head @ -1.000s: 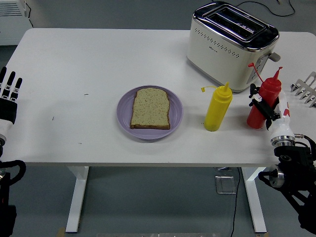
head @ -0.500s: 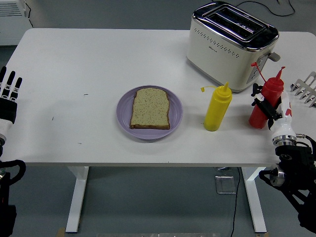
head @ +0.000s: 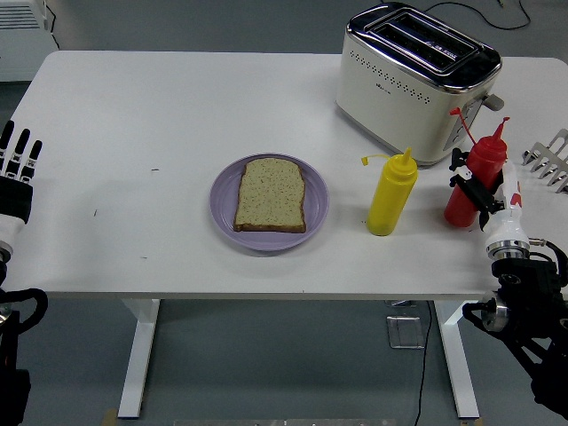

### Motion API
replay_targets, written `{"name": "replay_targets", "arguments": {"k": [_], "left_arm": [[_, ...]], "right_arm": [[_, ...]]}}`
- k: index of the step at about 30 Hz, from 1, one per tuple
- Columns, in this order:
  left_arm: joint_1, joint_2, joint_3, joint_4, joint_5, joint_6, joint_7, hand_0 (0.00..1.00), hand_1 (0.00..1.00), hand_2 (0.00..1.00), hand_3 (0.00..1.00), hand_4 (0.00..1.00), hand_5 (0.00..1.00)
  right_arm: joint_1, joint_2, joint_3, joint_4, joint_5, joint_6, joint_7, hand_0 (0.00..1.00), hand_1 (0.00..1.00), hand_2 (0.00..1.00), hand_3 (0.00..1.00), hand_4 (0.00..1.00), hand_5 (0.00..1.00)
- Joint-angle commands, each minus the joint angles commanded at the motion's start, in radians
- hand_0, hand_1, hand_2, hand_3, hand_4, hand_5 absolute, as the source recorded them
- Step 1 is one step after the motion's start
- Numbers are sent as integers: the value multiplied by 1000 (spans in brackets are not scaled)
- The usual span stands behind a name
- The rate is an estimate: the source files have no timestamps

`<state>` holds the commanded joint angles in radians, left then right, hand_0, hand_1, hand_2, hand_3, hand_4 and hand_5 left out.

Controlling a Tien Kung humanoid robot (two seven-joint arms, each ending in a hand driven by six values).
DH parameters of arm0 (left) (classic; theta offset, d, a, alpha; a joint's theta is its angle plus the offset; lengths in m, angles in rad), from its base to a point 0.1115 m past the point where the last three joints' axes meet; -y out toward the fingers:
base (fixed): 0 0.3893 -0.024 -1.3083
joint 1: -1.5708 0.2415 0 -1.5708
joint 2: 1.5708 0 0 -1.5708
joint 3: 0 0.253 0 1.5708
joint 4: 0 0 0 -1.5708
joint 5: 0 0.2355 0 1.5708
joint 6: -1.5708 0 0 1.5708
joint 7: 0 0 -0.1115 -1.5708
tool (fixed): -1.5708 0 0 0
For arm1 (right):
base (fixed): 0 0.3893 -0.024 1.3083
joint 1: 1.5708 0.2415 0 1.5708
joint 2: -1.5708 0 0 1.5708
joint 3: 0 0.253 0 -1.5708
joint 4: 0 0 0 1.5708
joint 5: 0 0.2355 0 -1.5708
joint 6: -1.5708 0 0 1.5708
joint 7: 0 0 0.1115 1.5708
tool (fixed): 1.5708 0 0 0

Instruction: Pick up the cup,pour liquid into bread,place the cup on the desk

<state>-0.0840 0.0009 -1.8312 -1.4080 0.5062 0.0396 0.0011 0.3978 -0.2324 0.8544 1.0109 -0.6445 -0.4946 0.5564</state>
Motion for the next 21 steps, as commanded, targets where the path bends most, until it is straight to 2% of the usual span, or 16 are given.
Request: {"name": "replay_targets", "arguments": {"k": [21], "left_arm": [[2, 1, 2, 0, -1, 0, 0, 788, 738, 736, 696, 544, 998]], "right_arm": [[-33, -19, 11, 24, -13, -7, 5, 298, 255, 351, 378, 666, 309]]}}
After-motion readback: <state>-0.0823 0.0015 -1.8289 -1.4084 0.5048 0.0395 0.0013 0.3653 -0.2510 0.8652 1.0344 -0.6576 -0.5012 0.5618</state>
